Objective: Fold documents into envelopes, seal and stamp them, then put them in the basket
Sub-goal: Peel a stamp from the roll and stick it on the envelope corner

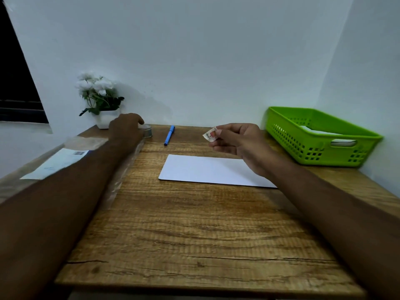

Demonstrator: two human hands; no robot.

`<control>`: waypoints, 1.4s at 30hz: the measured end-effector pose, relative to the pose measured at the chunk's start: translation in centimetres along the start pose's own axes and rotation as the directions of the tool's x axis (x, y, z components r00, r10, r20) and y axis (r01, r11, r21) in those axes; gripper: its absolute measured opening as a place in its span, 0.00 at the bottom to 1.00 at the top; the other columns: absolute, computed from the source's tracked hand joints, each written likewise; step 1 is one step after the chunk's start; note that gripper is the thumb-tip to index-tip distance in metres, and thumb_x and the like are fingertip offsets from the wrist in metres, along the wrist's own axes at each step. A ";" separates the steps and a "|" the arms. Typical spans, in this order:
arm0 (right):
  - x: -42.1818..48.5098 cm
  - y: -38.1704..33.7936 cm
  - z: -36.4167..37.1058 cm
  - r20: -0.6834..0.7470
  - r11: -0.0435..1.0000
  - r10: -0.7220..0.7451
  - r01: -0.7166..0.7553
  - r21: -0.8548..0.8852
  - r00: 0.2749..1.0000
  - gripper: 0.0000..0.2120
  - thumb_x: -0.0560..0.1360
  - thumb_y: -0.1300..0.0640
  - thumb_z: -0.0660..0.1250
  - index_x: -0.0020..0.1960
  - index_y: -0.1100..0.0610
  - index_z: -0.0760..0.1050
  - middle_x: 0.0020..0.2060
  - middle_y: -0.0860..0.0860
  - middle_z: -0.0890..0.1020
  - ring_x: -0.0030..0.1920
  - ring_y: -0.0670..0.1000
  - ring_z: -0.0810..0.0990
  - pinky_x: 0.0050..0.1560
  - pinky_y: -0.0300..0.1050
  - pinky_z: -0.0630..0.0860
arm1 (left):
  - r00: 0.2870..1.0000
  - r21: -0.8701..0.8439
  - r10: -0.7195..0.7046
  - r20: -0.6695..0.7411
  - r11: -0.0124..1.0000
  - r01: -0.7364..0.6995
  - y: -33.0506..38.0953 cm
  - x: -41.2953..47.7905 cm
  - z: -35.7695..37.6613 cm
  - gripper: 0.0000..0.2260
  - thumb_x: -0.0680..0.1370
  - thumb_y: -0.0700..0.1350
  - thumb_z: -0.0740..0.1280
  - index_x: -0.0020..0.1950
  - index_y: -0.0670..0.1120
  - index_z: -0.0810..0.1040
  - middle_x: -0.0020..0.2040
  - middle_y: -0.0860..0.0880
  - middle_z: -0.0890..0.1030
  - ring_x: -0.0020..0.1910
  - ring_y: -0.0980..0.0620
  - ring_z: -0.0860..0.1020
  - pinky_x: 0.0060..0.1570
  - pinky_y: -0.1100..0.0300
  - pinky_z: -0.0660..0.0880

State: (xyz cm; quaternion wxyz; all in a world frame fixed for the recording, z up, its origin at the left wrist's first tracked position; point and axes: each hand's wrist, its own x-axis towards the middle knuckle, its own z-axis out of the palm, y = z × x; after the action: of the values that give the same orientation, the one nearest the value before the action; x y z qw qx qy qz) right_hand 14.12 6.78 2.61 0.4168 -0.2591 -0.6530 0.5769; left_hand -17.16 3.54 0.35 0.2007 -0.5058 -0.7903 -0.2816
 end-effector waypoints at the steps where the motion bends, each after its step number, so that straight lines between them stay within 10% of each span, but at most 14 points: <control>1: 0.0 0.0 -0.1 -0.001 1.000 -0.005 0.005 -0.004 1.000 0.07 0.75 0.64 0.71 0.52 0.66 0.80 0.44 0.61 0.85 0.44 0.55 0.85 0.47 0.45 0.82 | 0.998 0.041 0.053 -0.041 0.998 -0.051 0.2 0.1 -0.1 0.11 0.74 0.44 0.70 0.55 0.42 0.81 0.56 0.41 0.81 0.57 0.40 0.75 0.52 0.47 0.73; 5: 0.2 0.0 -0.3 -0.061 0.999 -0.046 0.045 -0.014 0.997 0.04 0.75 0.65 0.71 0.49 0.65 0.81 0.43 0.59 0.85 0.44 0.55 0.85 0.46 0.44 0.82 | 0.975 -0.238 0.203 -0.094 0.946 -0.220 4.0 -0.3 -1.1 0.10 0.76 0.49 0.69 0.46 0.43 0.84 0.45 0.45 0.84 0.46 0.48 0.78 0.46 0.58 0.71; 10: 0.4 -0.6 -1.2 -0.115 0.988 -0.117 0.104 -0.115 0.986 0.02 0.76 0.62 0.70 0.45 0.60 0.82 0.42 0.57 0.84 0.43 0.53 0.84 0.47 0.46 0.81 | 0.910 -0.800 0.400 0.112 0.579 -0.155 12.6 -4.4 -4.1 0.14 0.76 0.51 0.68 0.45 0.40 0.83 0.38 0.44 0.84 0.35 0.50 0.82 0.33 0.69 0.73; 19: 0.2 -1.5 -2.3 -0.096 0.948 -0.239 0.211 -0.238 0.966 0.11 0.73 0.65 0.72 0.56 0.61 0.81 0.42 0.57 0.84 0.37 0.45 0.84 0.42 0.38 0.80 | 0.925 -0.876 0.290 0.245 0.476 0.083 14.7 -5.9 -3.6 0.07 0.75 0.42 0.71 0.49 0.40 0.84 0.39 0.45 0.85 0.35 0.49 0.83 0.35 0.60 0.75; 33: 0.5 -1.9 -4.1 -0.065 0.950 -0.129 0.104 -0.295 0.990 0.05 0.74 0.60 0.72 0.46 0.62 0.81 0.38 0.54 0.84 0.37 0.48 0.83 0.42 0.41 0.82 | 0.856 -0.883 0.297 0.423 0.349 0.316 15.6 -6.9 -3.6 0.15 0.78 0.41 0.67 0.64 0.39 0.76 0.45 0.42 0.85 0.36 0.47 0.83 0.37 0.59 0.78; 37: 0.7 -2.2 -4.9 -0.072 0.953 -0.099 0.074 -0.293 0.992 0.06 0.74 0.60 0.73 0.47 0.62 0.82 0.38 0.52 0.84 0.39 0.47 0.83 0.46 0.44 0.81 | 0.841 -0.794 0.294 0.454 0.562 0.232 15.6 -7.0 -2.7 0.30 0.75 0.51 0.70 0.74 0.44 0.64 0.49 0.44 0.84 0.44 0.49 0.83 0.45 0.58 0.77; 42: 0.7 -2.6 -5.7 -0.041 0.951 -0.046 0.031 -0.307 0.998 0.10 0.73 0.57 0.73 0.50 0.62 0.83 0.43 0.55 0.86 0.41 0.47 0.84 0.47 0.45 0.82 | 0.794 -0.587 0.388 0.468 0.808 -0.048 15.9 -8.0 -1.9 0.38 0.58 0.76 0.67 0.56 0.50 0.80 0.49 0.56 0.81 0.49 0.60 0.78 0.56 0.54 0.76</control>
State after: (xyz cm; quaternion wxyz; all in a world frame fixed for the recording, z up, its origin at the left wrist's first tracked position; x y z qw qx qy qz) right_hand 18.93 9.89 5.24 0.3982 -0.3215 -0.7294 0.4540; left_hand 0.66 2.09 0.85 -0.1639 -0.6931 -0.6321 -0.3053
